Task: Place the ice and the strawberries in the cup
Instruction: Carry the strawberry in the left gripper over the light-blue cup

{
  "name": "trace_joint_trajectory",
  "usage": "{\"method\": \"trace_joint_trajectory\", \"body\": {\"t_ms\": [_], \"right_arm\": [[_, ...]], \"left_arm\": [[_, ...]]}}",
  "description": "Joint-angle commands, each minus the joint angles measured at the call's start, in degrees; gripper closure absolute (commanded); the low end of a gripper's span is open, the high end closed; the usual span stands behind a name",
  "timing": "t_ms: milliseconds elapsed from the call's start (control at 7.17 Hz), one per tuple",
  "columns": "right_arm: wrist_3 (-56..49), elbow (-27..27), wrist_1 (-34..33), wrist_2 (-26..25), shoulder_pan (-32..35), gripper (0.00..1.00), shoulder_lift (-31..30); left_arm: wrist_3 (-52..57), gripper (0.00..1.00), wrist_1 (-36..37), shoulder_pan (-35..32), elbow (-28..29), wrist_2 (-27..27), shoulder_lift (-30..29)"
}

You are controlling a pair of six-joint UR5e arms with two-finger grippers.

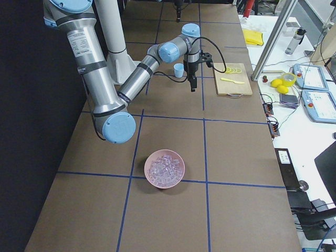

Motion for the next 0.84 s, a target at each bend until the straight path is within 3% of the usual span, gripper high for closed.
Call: {"method": "trace_joint_trajectory", "body": {"t_ms": [0, 419, 698], "right_arm": [[-1.97, -0.27, 5.00, 2.25, 3.16, 0.00, -4.78], [-1.80, -0.88, 15.98, 2.34, 5.18, 0.00, -13.57], [-2.76, -2.64, 18.38, 2.60, 6.24, 0.00, -14.57]], "left_arm": [[-0.84, 0.99, 11.34, 1.72, -0.60, 0.58, -11.54], [-13.19, 1.00, 15.24, 11.29, 2.02, 4.43, -24.03], [-20.68, 0.99, 15.42, 17.35, 8.24, 9.08, -33.43]]}}
